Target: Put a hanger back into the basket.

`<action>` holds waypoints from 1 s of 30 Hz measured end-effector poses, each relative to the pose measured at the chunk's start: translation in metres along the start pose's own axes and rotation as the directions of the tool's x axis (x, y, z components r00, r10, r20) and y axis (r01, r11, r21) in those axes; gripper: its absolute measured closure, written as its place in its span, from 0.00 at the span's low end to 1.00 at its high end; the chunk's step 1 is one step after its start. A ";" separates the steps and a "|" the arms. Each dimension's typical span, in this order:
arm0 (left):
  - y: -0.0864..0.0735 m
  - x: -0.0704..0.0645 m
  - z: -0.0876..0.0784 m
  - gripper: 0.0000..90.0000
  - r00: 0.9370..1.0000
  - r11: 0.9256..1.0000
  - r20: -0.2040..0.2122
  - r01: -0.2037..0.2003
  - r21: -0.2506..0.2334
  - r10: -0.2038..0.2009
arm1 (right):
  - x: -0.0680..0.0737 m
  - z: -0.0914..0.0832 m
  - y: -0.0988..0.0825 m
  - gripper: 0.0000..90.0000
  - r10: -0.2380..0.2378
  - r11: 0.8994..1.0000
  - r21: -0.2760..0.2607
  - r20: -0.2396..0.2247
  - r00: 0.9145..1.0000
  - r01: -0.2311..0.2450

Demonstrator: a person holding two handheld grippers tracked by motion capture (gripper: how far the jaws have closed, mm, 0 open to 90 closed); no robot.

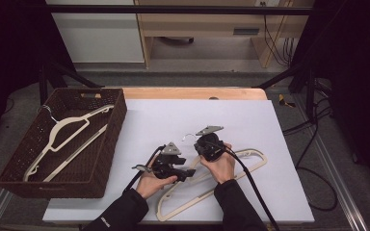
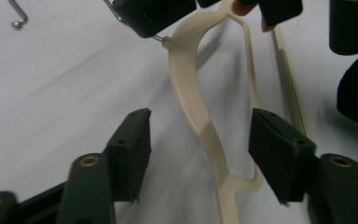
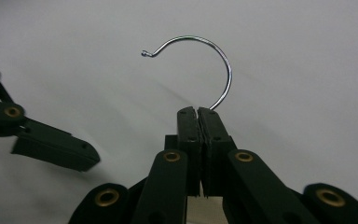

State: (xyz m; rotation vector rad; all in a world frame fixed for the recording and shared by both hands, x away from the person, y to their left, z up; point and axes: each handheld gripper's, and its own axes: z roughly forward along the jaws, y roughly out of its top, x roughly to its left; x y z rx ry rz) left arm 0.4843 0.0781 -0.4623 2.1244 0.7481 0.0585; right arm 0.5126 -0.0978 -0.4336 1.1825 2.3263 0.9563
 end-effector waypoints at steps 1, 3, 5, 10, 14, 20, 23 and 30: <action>0.001 0.000 0.003 0.47 1.000 1.000 0.003 0.008 0.005 -0.008 | 0.000 -0.001 -0.001 0.99 0.006 1.000 -0.002 -0.004 1.000 -0.006; 0.002 0.001 0.007 0.52 1.000 1.000 0.013 0.009 0.029 -0.009 | -0.001 -0.001 -0.002 0.99 0.009 1.000 -0.010 -0.012 1.000 -0.009; 0.002 0.001 0.010 0.56 1.000 0.999 0.022 0.008 0.043 -0.009 | -0.001 -0.002 -0.002 0.99 0.010 1.000 -0.011 -0.010 1.000 -0.010; 0.001 -0.001 0.015 0.70 0.999 0.997 0.044 0.010 0.073 -0.013 | 0.000 -0.004 -0.002 0.99 0.006 1.000 -0.018 -0.009 1.000 -0.006; 0.002 -0.002 0.015 0.78 0.998 0.997 0.059 0.024 0.077 -0.029 | 0.000 -0.007 -0.002 0.99 0.003 1.000 -0.028 -0.006 1.000 -0.003; 0.004 -0.005 0.012 0.80 0.997 0.997 0.066 0.045 0.065 -0.049 | -0.001 -0.015 -0.003 0.98 -0.004 0.998 -0.057 -0.015 1.000 0.003; 0.005 -0.008 0.009 0.82 0.996 0.997 0.066 0.052 0.059 -0.056 | -0.001 -0.022 -0.003 0.98 -0.005 0.997 -0.077 -0.013 1.000 0.004; 0.006 -0.016 0.002 0.85 0.996 0.997 0.061 0.070 0.031 -0.072 | -0.005 -0.055 -0.007 0.77 0.005 0.987 -0.159 -0.033 0.999 -0.011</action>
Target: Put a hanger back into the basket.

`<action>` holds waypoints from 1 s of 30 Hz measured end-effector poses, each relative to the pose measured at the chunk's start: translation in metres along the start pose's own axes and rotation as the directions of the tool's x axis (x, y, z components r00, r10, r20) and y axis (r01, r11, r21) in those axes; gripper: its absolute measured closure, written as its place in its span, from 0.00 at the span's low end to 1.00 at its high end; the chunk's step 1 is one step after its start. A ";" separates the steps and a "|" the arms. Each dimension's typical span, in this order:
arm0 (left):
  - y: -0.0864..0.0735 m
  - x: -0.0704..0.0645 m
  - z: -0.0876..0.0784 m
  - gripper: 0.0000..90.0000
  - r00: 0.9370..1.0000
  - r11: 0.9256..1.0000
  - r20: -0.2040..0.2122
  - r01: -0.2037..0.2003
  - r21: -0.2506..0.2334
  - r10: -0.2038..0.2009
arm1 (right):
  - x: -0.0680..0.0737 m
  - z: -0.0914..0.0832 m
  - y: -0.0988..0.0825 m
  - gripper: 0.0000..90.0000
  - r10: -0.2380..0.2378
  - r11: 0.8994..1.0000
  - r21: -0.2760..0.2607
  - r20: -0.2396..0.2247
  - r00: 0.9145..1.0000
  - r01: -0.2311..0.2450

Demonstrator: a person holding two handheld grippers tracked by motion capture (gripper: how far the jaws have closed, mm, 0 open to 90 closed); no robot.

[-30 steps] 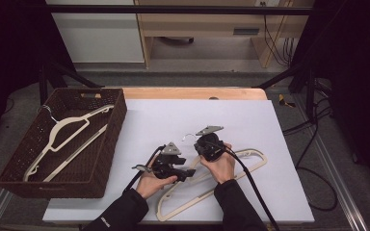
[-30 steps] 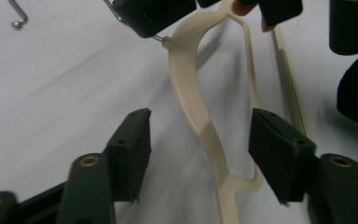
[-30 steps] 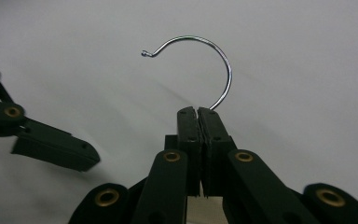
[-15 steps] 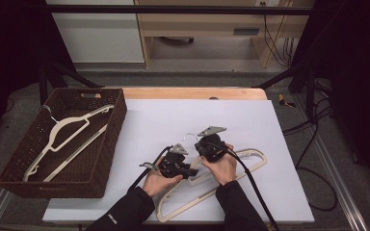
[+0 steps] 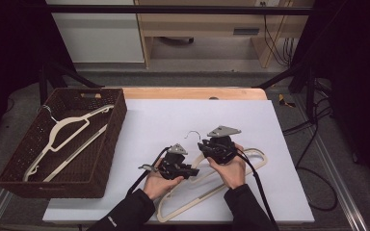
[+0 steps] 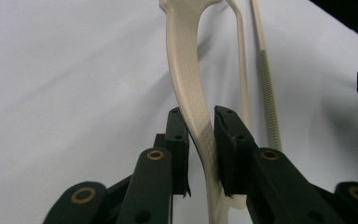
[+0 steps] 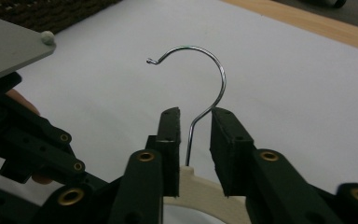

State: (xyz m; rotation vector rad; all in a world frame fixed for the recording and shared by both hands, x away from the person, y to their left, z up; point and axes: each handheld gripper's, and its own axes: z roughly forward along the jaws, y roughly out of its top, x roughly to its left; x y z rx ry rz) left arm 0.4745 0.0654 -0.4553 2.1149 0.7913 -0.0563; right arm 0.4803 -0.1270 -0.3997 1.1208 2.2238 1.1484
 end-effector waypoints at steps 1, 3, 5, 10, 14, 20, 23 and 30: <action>0.000 -0.001 -0.001 0.85 1.000 1.000 0.005 -0.003 -0.006 0.003 | -0.001 -0.007 -0.002 0.73 0.004 1.000 -0.014 0.005 1.000 -0.003; 0.001 -0.005 -0.004 0.86 1.000 1.000 0.010 0.003 -0.014 -0.003 | -0.004 -0.019 -0.006 0.64 0.004 0.999 -0.051 -0.016 1.000 -0.004; 0.001 -0.008 -0.008 0.88 1.000 1.000 0.023 0.001 -0.020 0.000 | -0.007 -0.031 -0.013 0.55 0.002 0.996 -0.089 -0.028 1.000 -0.004; 0.002 -0.016 -0.013 0.90 0.999 0.999 0.051 -0.004 -0.034 0.005 | -0.010 -0.057 -0.034 0.32 -0.021 0.982 -0.189 -0.081 0.997 0.005; 0.002 -0.027 -0.020 0.93 0.996 0.998 0.091 -0.020 -0.065 0.026 | -0.013 -0.071 -0.046 0.23 -0.026 0.976 -0.219 -0.076 0.997 0.008; 0.001 -0.037 -0.029 0.95 0.994 0.994 0.086 -0.057 -0.089 0.065 | -0.023 -0.095 -0.053 0.16 -0.006 0.964 -0.266 -0.036 0.999 -0.004; 0.000 -0.038 -0.035 0.95 0.994 0.993 0.074 -0.078 -0.087 0.085 | -0.028 -0.103 -0.055 0.14 0.024 0.960 -0.280 -0.016 1.000 -0.027; 0.001 -0.035 -0.064 0.96 0.992 0.987 0.023 -0.122 -0.107 0.125 | -0.037 -0.108 -0.057 0.10 0.055 0.957 -0.288 0.017 0.998 -0.047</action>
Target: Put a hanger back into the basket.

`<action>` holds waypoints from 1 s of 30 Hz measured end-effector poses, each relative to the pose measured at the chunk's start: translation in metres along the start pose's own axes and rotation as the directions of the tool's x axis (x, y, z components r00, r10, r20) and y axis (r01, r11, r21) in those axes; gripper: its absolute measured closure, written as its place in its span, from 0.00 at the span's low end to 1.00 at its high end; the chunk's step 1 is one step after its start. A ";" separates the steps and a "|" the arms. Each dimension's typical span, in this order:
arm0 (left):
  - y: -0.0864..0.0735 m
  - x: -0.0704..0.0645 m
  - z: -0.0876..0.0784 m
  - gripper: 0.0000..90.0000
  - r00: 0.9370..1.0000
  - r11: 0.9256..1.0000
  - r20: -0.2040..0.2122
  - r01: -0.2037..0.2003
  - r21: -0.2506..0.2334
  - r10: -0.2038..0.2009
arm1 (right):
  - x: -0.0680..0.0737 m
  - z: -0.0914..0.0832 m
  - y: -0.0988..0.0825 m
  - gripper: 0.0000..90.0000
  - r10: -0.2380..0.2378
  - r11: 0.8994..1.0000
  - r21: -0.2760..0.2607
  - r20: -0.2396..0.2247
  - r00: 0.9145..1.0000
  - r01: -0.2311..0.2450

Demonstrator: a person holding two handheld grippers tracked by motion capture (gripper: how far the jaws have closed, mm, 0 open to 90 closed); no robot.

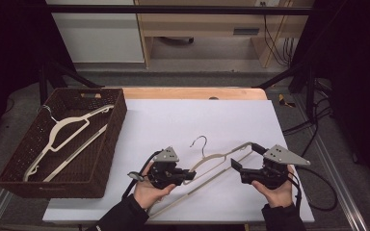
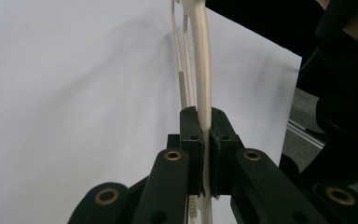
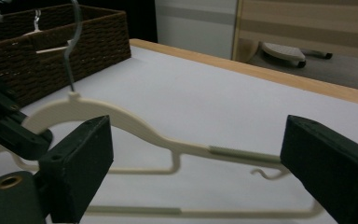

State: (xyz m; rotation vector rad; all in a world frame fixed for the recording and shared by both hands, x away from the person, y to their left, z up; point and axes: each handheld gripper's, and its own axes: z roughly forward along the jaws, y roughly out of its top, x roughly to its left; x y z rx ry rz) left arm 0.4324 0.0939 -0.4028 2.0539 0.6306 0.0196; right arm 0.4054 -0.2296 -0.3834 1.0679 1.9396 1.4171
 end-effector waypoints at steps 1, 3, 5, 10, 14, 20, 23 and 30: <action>0.001 0.000 -0.004 0.96 1.000 1.000 -0.006 -0.010 -0.005 0.010 | -0.001 0.000 -0.001 0.09 0.001 1.000 0.002 0.001 1.000 -0.001; 0.003 0.001 -0.012 0.96 1.000 1.000 -0.009 -0.024 -0.016 0.024 | -0.002 0.000 -0.001 0.09 0.005 1.000 0.006 0.006 1.000 -0.005; 0.006 0.002 -0.020 0.96 0.999 0.999 -0.014 -0.039 -0.027 0.038 | -0.003 -0.001 -0.001 0.09 0.005 1.000 -0.003 0.011 1.000 -0.005; 0.011 0.005 -0.042 0.96 0.997 0.997 -0.053 -0.066 -0.046 0.064 | -0.004 -0.005 0.000 0.08 0.000 1.000 -0.020 0.027 1.000 0.001; 0.015 0.012 -0.061 0.96 0.995 0.995 -0.078 -0.068 -0.068 0.063 | -0.004 -0.005 0.000 0.07 0.003 1.000 -0.014 0.035 0.999 -0.003; 0.022 0.023 -0.097 0.96 0.991 0.991 -0.112 -0.080 -0.105 0.068 | -0.004 -0.002 0.002 0.06 0.000 1.000 -0.004 0.038 0.999 0.000; 0.028 0.027 -0.114 0.96 0.986 0.991 -0.144 -0.097 -0.090 0.083 | -0.004 -0.001 0.002 0.06 0.001 1.000 -0.001 0.042 0.999 -0.001; 0.038 0.043 -0.157 0.96 0.980 0.989 -0.173 -0.117 -0.095 0.099 | -0.005 -0.001 0.002 0.06 0.000 1.000 0.000 0.052 0.999 0.000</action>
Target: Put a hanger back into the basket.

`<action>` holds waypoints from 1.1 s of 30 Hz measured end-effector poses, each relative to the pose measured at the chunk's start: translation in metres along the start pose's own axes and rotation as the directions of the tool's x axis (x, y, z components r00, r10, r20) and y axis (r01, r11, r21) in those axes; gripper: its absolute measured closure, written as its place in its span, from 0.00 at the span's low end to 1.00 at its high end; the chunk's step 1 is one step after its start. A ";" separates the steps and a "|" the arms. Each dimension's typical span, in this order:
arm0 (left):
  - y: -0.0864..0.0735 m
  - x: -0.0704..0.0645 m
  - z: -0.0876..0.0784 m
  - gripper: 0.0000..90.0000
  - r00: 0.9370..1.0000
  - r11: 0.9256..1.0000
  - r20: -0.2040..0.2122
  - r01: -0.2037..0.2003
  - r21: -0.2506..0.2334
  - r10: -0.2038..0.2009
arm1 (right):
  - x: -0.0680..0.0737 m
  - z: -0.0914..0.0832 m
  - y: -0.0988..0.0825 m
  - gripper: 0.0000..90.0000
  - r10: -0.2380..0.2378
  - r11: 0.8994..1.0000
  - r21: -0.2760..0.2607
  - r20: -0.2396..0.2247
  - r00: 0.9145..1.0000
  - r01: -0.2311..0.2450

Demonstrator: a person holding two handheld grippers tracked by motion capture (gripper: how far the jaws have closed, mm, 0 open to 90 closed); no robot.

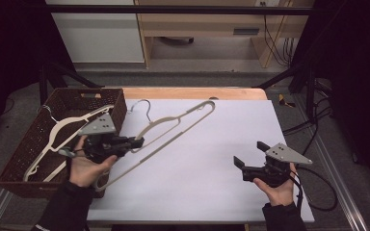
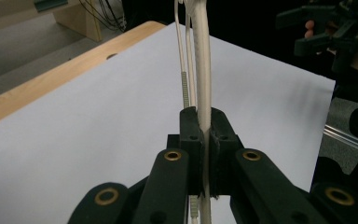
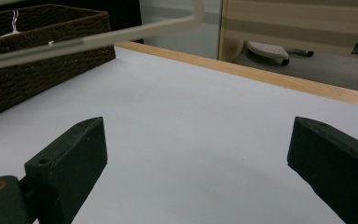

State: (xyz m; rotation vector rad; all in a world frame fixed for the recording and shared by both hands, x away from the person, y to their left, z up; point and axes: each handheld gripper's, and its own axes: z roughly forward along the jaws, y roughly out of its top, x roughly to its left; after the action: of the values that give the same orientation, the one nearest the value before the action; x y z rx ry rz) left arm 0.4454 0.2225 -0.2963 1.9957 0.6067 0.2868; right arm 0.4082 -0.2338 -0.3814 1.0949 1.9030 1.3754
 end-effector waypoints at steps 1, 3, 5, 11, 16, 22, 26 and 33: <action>0.002 0.010 -0.013 0.96 1.000 1.000 -0.005 -0.002 -0.014 0.002 | 0.000 0.000 0.000 0.06 0.002 1.000 -0.002 0.001 1.000 -0.002; 0.004 0.018 -0.025 0.96 1.000 1.000 -0.019 -0.001 -0.016 0.001 | -0.001 0.000 0.000 0.06 0.001 1.000 -0.003 0.005 1.000 -0.001; 0.006 0.025 -0.038 0.96 0.999 1.000 -0.042 -0.007 -0.015 0.006 | -0.001 0.000 0.000 0.06 0.004 1.000 -0.001 0.008 1.000 -0.004; 0.008 0.056 -0.073 0.96 0.998 1.000 -0.070 0.006 -0.023 -0.008 | -0.001 0.002 -0.001 0.06 0.001 1.000 0.005 0.009 1.000 -0.001; 0.005 0.079 -0.094 0.96 0.993 1.000 -0.114 0.017 -0.010 -0.018 | -0.001 0.002 0.000 0.06 0.000 1.000 0.004 0.009 1.000 0.000; -0.008 0.108 -0.110 0.96 0.990 0.999 -0.133 0.039 0.003 -0.038 | -0.001 0.003 0.000 0.06 -0.001 1.000 0.007 0.009 1.000 0.001; -0.021 0.124 -0.115 0.96 0.986 0.997 -0.154 0.070 0.028 -0.065 | -0.001 0.003 0.000 0.06 -0.001 1.000 0.008 0.008 1.000 0.001; -0.045 0.149 -0.127 0.96 0.977 0.992 -0.173 0.125 0.013 -0.121 | -0.001 0.004 -0.001 0.06 0.000 1.000 0.013 0.009 1.000 0.000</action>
State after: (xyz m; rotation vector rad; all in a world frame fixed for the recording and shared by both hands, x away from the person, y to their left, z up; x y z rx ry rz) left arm 0.5020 0.4150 -0.2828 1.9598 0.8437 0.3808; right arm 0.4118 -0.2327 -0.3836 1.1058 1.9077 1.3582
